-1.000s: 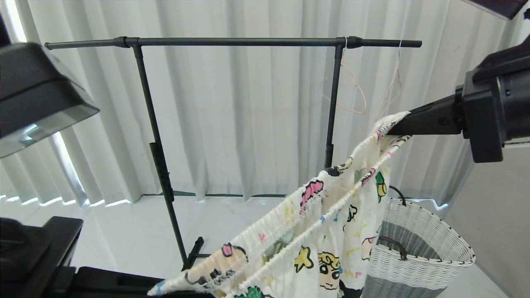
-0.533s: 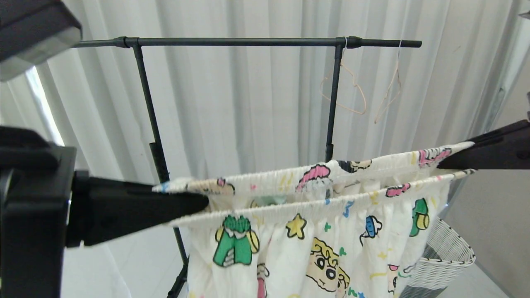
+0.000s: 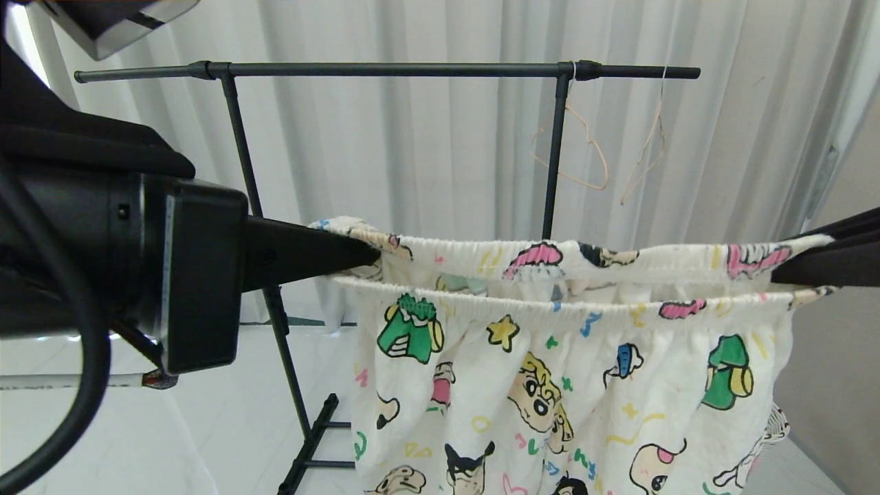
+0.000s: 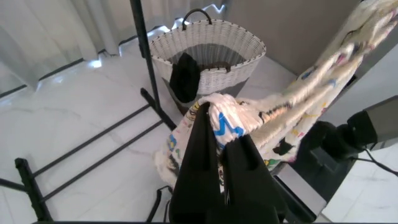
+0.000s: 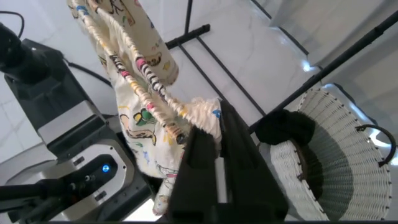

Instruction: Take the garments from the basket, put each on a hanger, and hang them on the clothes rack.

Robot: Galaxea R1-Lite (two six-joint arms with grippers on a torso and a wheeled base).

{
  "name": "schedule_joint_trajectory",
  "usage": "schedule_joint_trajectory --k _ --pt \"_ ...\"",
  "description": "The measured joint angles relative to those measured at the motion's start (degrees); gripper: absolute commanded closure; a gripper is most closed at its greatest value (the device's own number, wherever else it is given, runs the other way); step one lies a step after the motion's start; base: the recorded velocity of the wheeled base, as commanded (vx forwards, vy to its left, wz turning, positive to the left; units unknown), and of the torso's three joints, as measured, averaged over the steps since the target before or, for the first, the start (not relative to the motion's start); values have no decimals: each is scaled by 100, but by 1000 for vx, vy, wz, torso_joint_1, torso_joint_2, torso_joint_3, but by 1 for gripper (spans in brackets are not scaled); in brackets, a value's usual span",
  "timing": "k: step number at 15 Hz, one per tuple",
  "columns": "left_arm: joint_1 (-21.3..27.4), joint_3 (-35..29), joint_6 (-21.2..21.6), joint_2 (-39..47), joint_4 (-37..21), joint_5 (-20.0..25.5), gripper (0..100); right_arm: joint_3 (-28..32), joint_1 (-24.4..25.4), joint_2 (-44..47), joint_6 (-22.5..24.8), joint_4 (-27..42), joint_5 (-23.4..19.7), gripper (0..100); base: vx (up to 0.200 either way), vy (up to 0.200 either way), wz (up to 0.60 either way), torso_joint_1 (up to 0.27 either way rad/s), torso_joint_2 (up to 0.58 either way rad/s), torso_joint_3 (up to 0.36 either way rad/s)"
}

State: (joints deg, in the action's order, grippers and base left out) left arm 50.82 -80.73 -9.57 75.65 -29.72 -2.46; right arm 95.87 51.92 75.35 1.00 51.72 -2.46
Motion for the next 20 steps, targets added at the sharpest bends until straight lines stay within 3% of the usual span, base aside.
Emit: schedule_joint_trajectory --k 3,5,7,8,12,15,17,20 --pt "-2 5 93 80 -2 -290 100 -133 6 -90 6 4 1 0 0 0 0 0 0 0" --pt "-5 5 361 207 0 -774 100 -386 11 -265 78 4 9 0 0 0 0 0 0 0" --pt "-30 44 747 297 -13 -908 100 -673 -171 -457 88 41 191 0 0 0 0 0 0 0" --pt "-111 107 925 301 -22 -914 100 -773 -358 -514 88 88 374 0 0 0 0 0 0 0" --pt "-1058 672 1835 -134 -622 -1174 100 -1232 -1979 -711 -13 228 998 0 0 0 0 0 0 0" --pt "-1779 1456 1871 -680 -627 -1393 100 -1875 -2971 -956 -43 171 1064 0 0 0 0 0 0 0" --pt "-2194 1987 1890 -1063 -630 -1420 100 -2439 -3296 -1182 -43 -121 1108 0 0 0 0 0 0 0" --pt "-2547 2612 1854 -1465 -629 -1426 100 -3101 -3458 -1590 -40 -339 1595 0 0 0 0 0 0 0"
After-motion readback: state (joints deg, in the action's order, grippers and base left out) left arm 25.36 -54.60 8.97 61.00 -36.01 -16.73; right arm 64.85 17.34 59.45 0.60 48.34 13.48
